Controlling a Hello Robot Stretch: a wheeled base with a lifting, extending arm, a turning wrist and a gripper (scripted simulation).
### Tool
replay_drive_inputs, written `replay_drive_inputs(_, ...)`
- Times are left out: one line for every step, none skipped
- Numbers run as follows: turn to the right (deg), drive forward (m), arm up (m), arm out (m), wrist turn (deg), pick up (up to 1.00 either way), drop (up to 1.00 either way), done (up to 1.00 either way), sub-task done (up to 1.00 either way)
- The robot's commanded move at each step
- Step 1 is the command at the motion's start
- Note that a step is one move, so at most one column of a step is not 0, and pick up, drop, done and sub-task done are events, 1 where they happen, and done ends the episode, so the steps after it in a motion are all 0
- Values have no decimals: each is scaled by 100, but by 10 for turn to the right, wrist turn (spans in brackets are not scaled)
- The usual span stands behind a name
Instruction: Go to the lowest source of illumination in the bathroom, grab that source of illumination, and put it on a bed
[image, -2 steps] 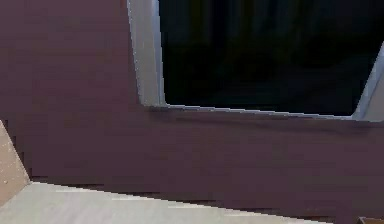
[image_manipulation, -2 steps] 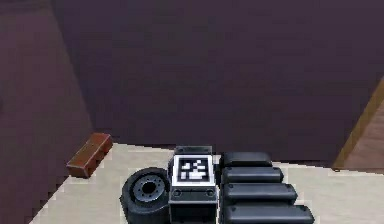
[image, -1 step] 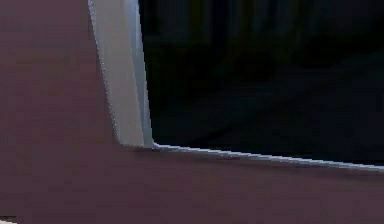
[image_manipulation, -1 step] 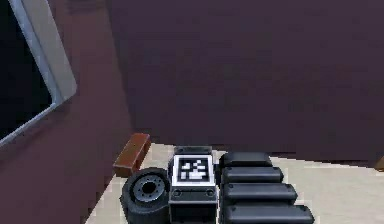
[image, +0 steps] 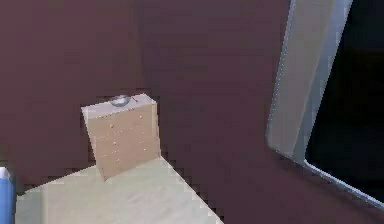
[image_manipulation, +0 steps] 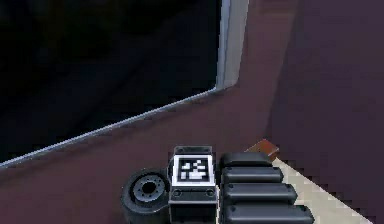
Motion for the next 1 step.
replay_drive_inputs(-330,0,0,0,0,0,0,0,0)
